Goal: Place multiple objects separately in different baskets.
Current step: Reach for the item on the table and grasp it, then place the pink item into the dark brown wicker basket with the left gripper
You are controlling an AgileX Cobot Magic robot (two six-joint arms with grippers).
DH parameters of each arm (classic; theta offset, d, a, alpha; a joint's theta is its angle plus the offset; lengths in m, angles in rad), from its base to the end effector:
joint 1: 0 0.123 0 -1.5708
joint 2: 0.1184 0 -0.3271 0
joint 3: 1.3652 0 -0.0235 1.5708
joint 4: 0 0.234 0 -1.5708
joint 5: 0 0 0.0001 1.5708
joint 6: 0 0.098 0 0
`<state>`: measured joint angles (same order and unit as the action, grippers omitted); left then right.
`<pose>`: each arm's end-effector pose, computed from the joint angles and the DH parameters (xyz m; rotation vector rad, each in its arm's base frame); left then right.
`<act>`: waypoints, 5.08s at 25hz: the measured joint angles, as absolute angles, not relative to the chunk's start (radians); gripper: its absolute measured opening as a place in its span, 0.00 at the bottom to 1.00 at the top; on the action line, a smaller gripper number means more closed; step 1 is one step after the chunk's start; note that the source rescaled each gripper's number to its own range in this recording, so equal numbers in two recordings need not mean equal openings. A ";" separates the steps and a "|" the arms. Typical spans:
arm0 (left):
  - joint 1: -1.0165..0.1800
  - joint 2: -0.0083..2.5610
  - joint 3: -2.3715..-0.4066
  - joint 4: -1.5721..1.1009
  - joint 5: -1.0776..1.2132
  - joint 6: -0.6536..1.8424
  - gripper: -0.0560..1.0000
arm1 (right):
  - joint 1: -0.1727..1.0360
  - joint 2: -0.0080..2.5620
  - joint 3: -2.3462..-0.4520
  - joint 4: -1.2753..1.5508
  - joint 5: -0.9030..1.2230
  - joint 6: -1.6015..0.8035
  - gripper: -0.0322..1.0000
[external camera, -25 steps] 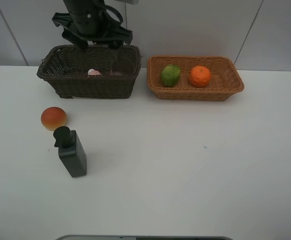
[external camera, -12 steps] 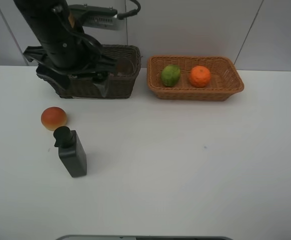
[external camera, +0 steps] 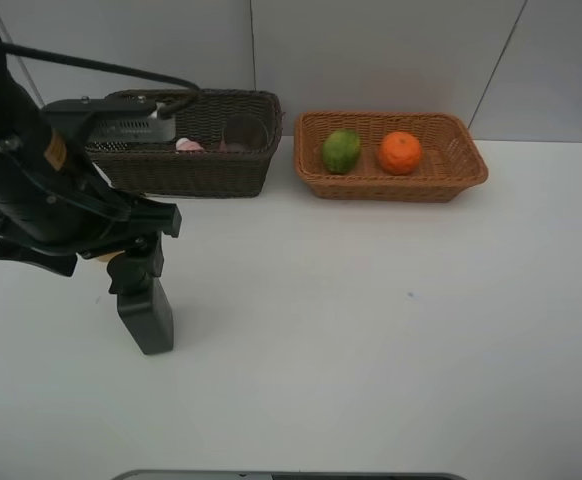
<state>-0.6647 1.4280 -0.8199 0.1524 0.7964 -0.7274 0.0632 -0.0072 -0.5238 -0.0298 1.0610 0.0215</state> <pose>0.1888 -0.1345 0.2597 0.0432 2.8674 -0.0991 -0.0592 -0.0063 0.2720 -0.0401 2.0129 0.0185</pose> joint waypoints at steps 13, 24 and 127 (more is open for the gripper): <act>-0.665 1.427 -0.741 0.176 0.691 -0.896 1.00 | 0.063 -0.007 -0.524 -0.030 1.061 0.022 0.56; -0.665 1.511 -0.741 0.178 0.619 -0.964 1.00 | 0.063 -0.007 -0.524 -0.030 1.061 0.022 0.56; -0.204 2.015 -1.241 0.684 -0.016 -0.705 0.45 | 0.063 -0.007 -0.524 -0.030 1.061 0.022 0.56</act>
<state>-0.2043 2.0147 -1.2409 0.6839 -0.0161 -0.7052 0.0632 -0.0072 -0.5238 -0.0298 1.0610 0.0215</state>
